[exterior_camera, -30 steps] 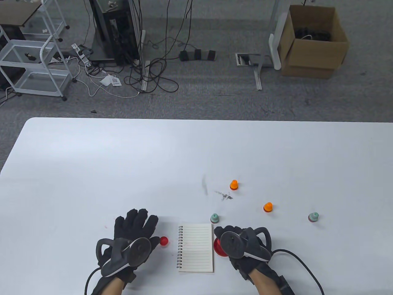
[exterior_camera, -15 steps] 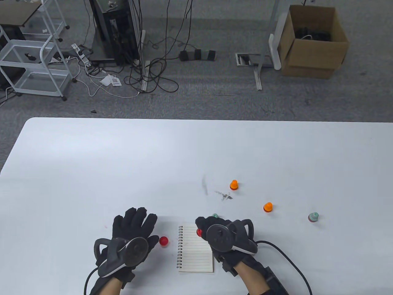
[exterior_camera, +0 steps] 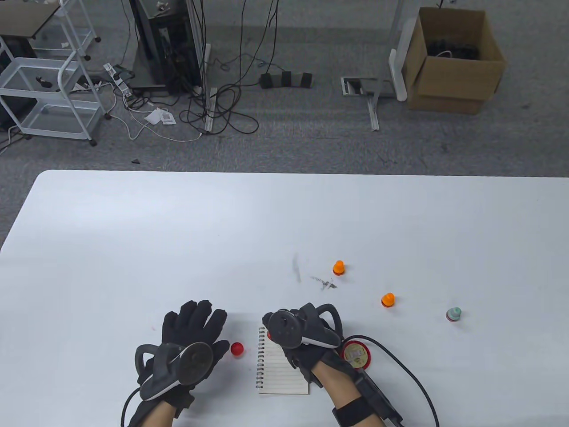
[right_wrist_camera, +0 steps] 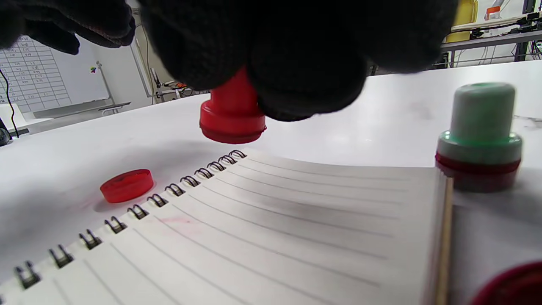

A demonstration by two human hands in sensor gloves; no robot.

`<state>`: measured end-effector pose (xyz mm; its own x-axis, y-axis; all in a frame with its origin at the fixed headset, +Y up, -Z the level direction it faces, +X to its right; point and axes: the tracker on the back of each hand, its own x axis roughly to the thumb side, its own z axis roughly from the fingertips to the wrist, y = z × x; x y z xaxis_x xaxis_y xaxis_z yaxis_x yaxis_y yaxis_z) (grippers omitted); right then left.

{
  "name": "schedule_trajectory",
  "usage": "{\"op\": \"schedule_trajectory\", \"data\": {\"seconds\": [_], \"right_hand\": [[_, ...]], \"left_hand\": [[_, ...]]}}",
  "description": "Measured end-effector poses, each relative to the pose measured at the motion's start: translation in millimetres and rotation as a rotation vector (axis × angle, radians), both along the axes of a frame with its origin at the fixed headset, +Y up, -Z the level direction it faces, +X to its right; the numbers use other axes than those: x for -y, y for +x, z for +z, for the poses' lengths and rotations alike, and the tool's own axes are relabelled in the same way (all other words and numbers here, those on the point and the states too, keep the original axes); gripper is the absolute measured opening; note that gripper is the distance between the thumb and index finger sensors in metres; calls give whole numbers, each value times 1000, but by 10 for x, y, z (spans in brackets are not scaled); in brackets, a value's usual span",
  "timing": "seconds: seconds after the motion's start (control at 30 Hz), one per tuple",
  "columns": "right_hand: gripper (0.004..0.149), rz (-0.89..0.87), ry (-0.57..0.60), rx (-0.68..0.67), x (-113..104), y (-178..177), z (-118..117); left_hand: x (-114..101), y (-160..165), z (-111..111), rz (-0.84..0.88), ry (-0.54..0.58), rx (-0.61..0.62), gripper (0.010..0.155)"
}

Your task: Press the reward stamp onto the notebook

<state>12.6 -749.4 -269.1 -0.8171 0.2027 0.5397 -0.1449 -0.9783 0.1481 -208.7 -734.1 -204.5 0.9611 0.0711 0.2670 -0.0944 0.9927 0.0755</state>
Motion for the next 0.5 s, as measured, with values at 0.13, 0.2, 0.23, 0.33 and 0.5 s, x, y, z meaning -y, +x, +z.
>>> {"op": "schedule_trajectory", "data": {"seconds": [0.13,0.2,0.23,0.33,0.5], "right_hand": [[50,12,0,9,78,-9,-19],[50,21,3,11,117,-17,-30],[50,24,-2,9,136,-25,-37],[50,63,-27,2,213,-59,-39],[50,62,-67,13,219,-107,-74]], "left_hand": [[-1,6,3,-4,-3,1,68],[0,13,4,-8,-4,3,68],[1,15,3,-9,-4,3,68],[3,14,1,-10,-4,2,67],[2,36,9,-24,-3,3,67]]}}
